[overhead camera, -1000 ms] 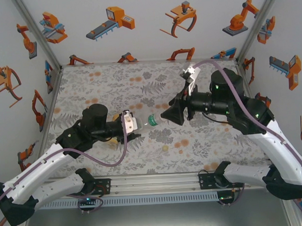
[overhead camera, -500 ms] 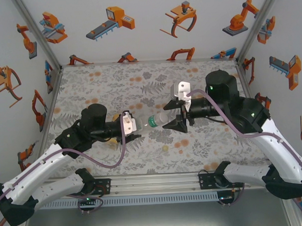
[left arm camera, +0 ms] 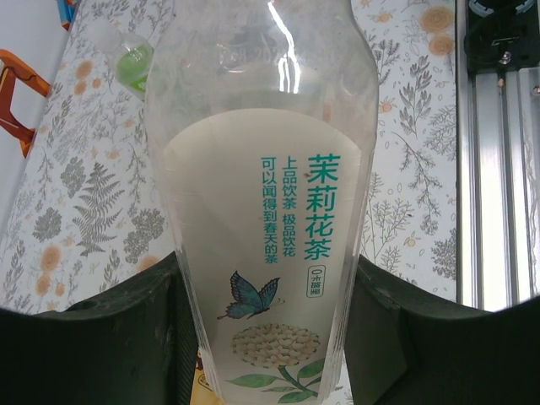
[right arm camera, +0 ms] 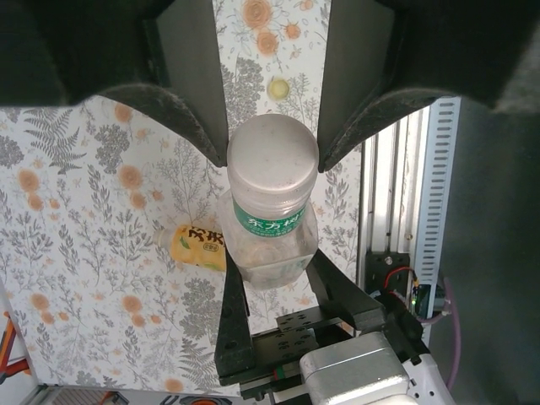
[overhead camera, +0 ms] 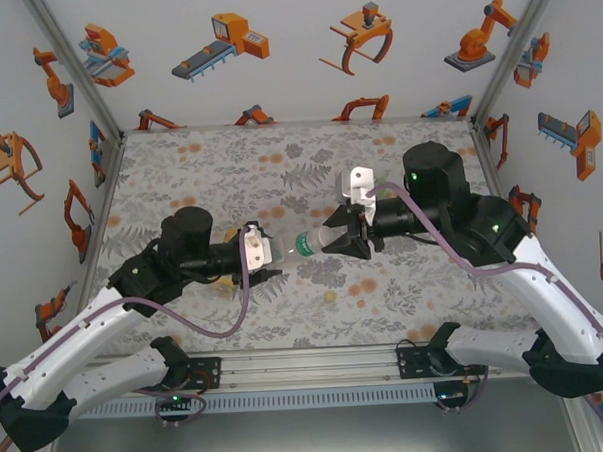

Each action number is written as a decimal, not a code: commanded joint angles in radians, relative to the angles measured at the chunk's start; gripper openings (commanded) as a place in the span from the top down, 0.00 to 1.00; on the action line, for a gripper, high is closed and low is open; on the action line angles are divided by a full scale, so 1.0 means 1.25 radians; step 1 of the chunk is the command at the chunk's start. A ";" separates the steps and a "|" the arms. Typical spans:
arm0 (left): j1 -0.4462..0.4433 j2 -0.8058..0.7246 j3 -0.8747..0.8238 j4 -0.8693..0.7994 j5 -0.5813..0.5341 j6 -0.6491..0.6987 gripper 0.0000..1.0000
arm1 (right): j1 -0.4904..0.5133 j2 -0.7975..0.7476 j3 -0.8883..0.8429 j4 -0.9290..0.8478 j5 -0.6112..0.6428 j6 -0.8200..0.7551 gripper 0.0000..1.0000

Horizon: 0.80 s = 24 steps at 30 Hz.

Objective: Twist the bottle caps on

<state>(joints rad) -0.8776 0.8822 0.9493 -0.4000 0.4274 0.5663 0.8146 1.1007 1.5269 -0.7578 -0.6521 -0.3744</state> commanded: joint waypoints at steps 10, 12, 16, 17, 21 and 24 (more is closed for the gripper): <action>-0.003 0.012 0.019 0.031 -0.052 -0.001 1.00 | 0.002 -0.032 -0.106 0.190 0.136 0.479 1.00; -0.004 0.014 0.014 0.041 -0.066 0.002 1.00 | 0.002 -0.042 -0.129 0.209 0.208 0.629 1.00; -0.004 0.018 0.006 0.057 -0.072 0.002 1.00 | 0.002 -0.049 -0.149 0.199 0.304 0.874 1.00; -0.004 0.020 0.005 0.057 -0.073 0.001 1.00 | 0.002 -0.047 -0.148 0.180 0.330 0.937 1.00; -0.004 0.024 0.006 0.060 -0.081 -0.005 1.00 | 0.002 -0.034 -0.144 0.088 0.379 1.107 1.00; -0.004 0.026 0.004 0.062 -0.100 -0.010 1.00 | 0.003 -0.029 -0.149 0.068 0.389 1.171 1.00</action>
<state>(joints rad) -0.8768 0.9173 0.9474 -0.4179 0.3233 0.5549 0.8139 1.0473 1.3563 -0.6006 -0.2150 0.8478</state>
